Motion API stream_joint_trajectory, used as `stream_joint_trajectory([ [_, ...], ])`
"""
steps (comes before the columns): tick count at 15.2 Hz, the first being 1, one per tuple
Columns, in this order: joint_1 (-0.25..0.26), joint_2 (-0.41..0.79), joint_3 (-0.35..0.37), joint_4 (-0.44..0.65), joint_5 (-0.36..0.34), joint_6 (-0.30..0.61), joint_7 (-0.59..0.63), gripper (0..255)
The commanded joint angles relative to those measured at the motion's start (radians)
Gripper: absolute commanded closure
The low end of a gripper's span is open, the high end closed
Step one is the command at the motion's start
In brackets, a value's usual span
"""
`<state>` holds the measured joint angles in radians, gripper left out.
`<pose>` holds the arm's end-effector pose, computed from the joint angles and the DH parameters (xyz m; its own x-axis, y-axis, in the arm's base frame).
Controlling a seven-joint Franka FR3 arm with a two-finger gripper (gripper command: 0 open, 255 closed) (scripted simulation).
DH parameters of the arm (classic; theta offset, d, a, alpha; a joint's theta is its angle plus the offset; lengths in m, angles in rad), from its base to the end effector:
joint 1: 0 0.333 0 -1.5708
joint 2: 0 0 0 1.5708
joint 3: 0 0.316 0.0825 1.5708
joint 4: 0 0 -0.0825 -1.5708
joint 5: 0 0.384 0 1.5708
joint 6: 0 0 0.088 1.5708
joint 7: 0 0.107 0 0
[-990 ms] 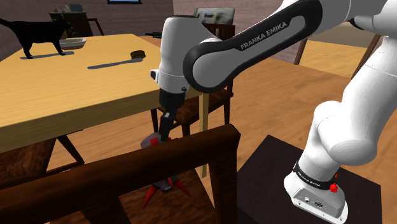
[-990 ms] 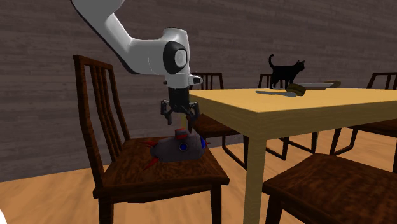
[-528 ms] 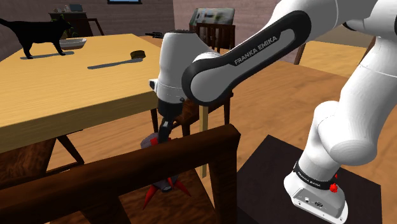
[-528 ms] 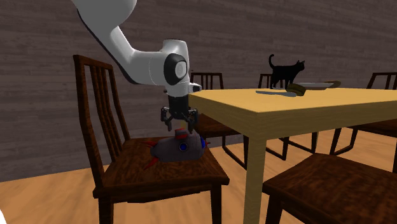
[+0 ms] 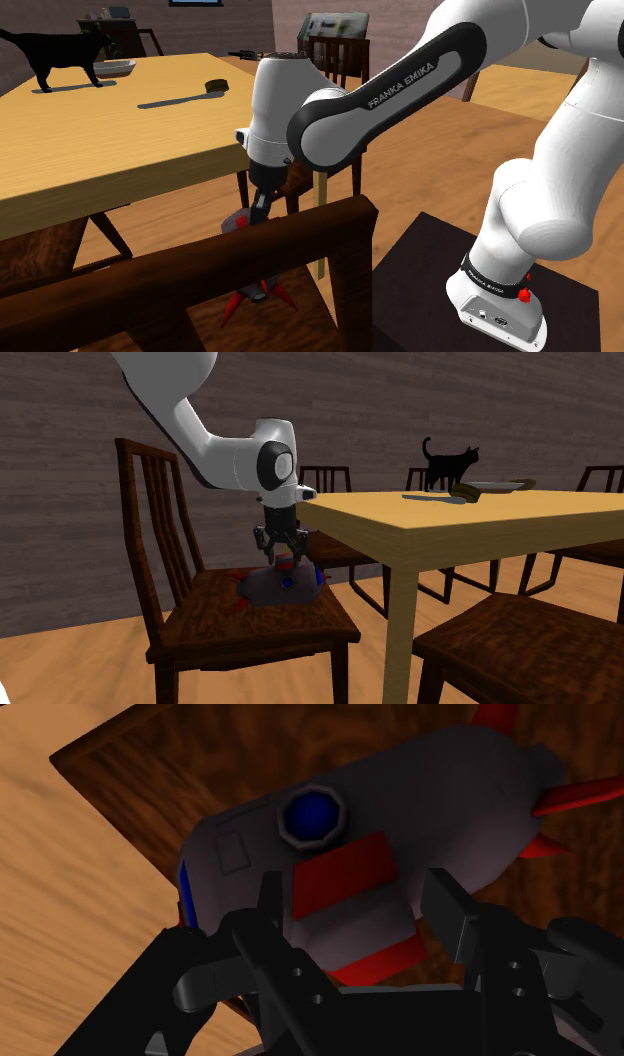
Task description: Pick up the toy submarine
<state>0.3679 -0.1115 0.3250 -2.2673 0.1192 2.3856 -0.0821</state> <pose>0.4003 0.3368 0.4257 0.7488 0.6234 0.2252 0.6472 -0.7610 -0.0451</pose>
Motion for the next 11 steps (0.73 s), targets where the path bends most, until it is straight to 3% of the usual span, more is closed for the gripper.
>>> stream_joint_trajectory([
  [1, 0.000, 0.002, 0.000, -0.002, 0.000, 0.001, 0.000, 255],
  [4, -0.001, 0.004, 0.000, 0.000, -0.001, 0.000, 0.000, 255],
  [11, -0.002, -0.036, -0.006, 0.058, 0.007, -0.096, -0.002, 255],
])
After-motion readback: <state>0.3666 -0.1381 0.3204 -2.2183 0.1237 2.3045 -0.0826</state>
